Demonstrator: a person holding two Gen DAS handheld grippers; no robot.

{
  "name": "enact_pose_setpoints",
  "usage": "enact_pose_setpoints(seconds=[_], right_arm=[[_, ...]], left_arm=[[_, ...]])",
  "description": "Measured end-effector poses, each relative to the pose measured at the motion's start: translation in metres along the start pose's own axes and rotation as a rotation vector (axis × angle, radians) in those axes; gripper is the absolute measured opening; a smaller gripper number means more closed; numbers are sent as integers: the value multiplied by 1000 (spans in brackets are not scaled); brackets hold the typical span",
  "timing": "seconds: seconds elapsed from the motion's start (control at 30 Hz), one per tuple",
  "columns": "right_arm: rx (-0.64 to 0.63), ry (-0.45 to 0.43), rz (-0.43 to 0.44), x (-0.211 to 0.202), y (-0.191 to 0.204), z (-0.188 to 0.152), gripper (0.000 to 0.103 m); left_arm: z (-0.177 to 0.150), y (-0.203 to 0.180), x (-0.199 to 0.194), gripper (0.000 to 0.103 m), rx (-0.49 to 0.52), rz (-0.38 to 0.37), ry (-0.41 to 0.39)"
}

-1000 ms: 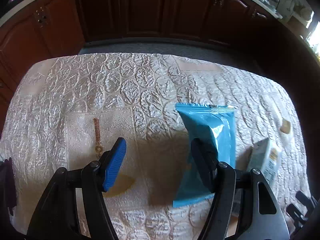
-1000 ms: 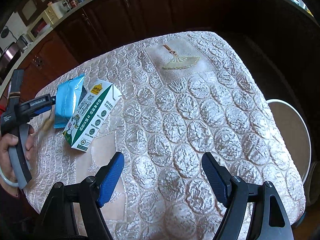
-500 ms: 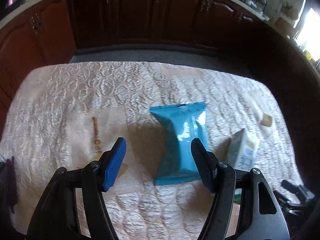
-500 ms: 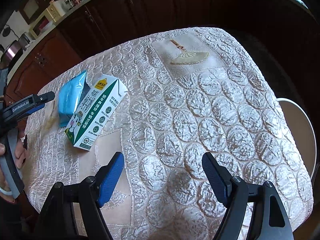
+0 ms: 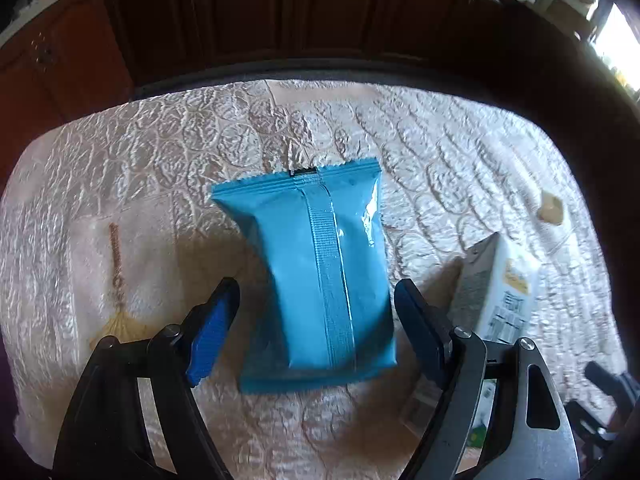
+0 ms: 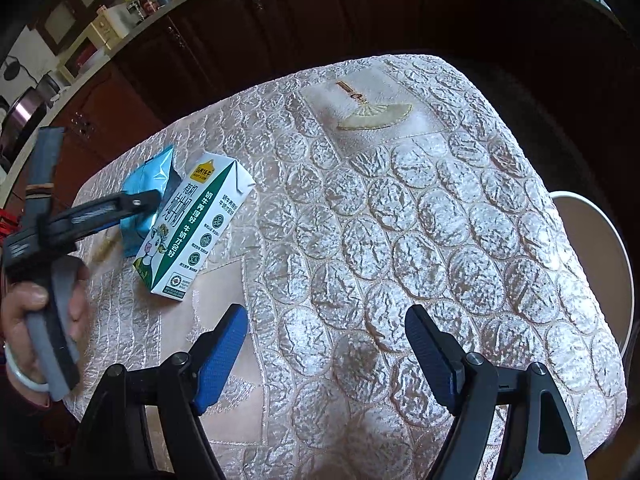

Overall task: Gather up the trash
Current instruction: 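Grasp the blue wrapper with left tool while right tool grasps the milk carton, then carry the blue wrapper and milk carton over the white bucket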

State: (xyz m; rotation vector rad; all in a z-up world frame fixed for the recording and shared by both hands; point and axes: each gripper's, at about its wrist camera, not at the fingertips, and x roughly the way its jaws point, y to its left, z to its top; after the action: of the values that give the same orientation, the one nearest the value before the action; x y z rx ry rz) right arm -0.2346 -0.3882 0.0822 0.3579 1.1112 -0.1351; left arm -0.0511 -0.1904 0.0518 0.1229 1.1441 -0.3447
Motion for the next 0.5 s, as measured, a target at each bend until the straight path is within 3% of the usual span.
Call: enact_pose_setpoints(seconds=[0.07, 0.33, 0.5], right_arm=[[3, 0, 4, -1, 1, 0, 79], [4, 12, 90, 13, 30, 22, 80], [-1, 32, 145, 34, 67, 42, 82]], left_arm=[[-1, 0, 2, 55, 16, 24, 6], [-17, 36, -38, 52, -11, 41, -46], [-43, 62, -54, 52, -38, 58, -36]])
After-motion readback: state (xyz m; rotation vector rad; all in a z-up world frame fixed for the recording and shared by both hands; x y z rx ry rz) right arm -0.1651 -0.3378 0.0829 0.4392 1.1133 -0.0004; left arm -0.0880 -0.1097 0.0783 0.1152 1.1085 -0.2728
